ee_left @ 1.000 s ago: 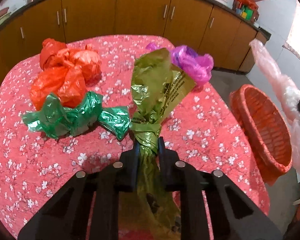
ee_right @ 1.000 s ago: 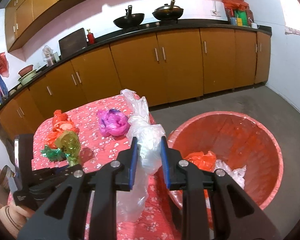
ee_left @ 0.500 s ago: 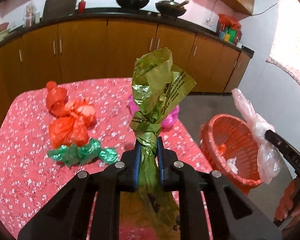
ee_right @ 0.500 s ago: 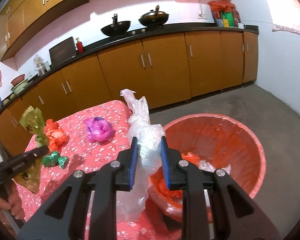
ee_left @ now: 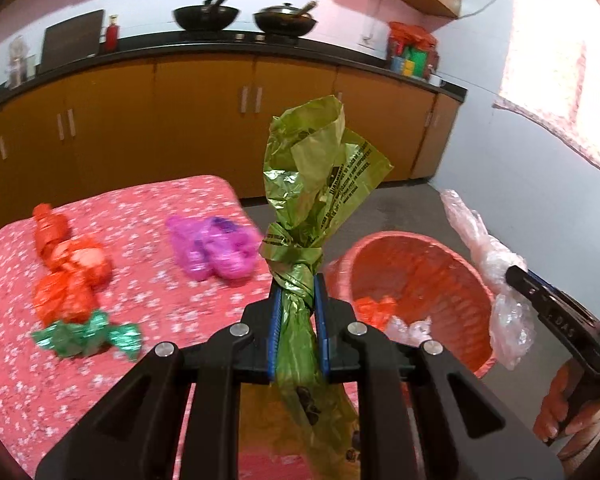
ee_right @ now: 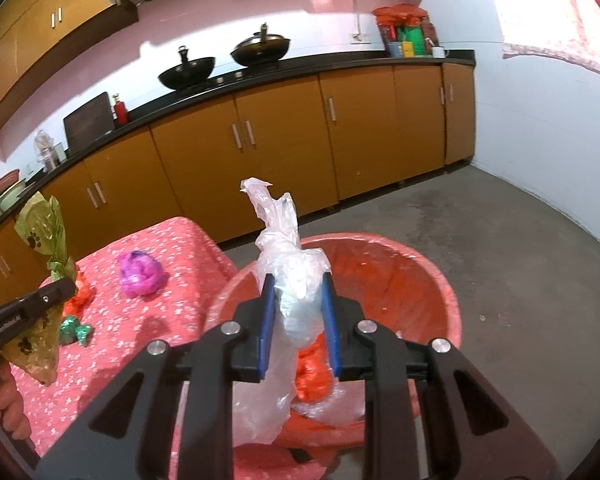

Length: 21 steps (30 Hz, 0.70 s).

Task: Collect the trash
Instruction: 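Carry the green and clear bags over the basket and open both tools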

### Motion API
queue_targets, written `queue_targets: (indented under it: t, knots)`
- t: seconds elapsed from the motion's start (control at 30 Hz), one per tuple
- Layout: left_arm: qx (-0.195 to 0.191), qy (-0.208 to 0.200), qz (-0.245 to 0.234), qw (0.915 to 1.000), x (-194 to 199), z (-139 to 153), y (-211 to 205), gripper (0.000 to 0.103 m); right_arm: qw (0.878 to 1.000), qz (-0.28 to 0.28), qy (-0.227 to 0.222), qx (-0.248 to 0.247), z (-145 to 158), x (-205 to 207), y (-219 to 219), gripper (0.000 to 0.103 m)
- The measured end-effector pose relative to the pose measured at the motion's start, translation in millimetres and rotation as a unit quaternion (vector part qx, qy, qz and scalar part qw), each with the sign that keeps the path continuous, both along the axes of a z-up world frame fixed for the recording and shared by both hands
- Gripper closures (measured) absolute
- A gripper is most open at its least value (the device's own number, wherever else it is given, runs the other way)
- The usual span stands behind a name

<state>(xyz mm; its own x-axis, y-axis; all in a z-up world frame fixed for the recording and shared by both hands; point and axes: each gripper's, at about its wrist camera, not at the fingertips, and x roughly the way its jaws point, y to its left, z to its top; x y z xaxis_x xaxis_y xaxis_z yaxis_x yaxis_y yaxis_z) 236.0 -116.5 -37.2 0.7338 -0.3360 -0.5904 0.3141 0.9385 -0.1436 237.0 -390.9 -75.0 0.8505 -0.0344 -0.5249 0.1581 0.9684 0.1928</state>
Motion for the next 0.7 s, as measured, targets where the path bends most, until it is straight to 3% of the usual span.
queue_targets:
  t: [0.3, 0.7]
  knots:
    - [-0.001, 0.003, -0.055, 0.9985, 4.2, -7.7, -55.4, 0.088, 1.000, -0.027, 0.010, 0.004, -11.8, 1.9, -31.1, 0.080]
    - [0.026, 0.033, -0.120, 0.9919, 12.5, -34.5, -119.1, 0.087, 0.999, -0.044, 0.028, 0.009, -29.0, 17.2, -52.8, 0.080]
